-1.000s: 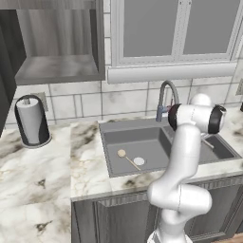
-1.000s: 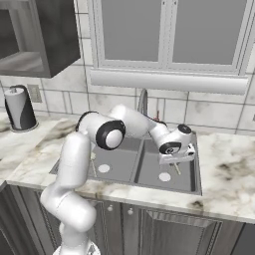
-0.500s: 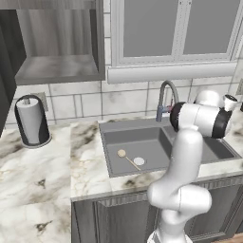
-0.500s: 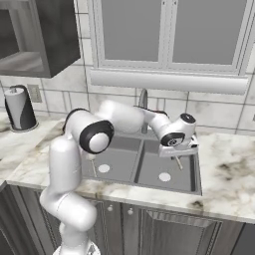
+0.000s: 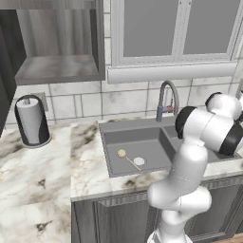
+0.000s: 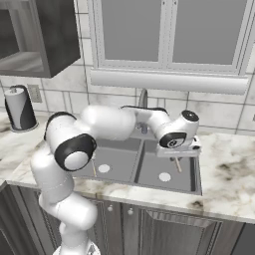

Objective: Pick up the dish brush and dish brush from the sink, and place them back in the cabinet, and close the cabinet door.

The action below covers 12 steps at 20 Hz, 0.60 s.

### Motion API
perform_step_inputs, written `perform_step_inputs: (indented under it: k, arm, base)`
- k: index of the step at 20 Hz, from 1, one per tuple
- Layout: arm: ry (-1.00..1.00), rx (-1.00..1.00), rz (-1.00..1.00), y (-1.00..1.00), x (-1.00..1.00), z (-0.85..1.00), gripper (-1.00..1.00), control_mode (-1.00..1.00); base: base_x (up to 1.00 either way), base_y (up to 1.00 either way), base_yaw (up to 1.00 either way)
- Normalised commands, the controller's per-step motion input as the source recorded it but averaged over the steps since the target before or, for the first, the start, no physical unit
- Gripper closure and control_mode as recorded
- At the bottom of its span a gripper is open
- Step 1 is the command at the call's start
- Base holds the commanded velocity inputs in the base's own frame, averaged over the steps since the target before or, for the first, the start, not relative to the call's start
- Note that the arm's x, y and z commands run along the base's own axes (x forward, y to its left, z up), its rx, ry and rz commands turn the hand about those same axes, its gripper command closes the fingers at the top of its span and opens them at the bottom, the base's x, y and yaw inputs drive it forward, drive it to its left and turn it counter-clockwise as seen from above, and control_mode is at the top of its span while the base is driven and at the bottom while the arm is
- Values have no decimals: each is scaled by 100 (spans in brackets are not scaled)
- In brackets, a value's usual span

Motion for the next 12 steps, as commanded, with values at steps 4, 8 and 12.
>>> perform_step_inputs:
  k: [4, 8, 12]
  arm:
    - [0, 0, -8, 40, -86, 39, 100, -100]
    - [0, 0, -10, 58, -83, 35, 100, -100]
    - [0, 0, -11, 64, -83, 39, 100, -100]
  base:
    - [0, 0, 0]
    - [0, 0, 0]
    - [0, 0, 0]
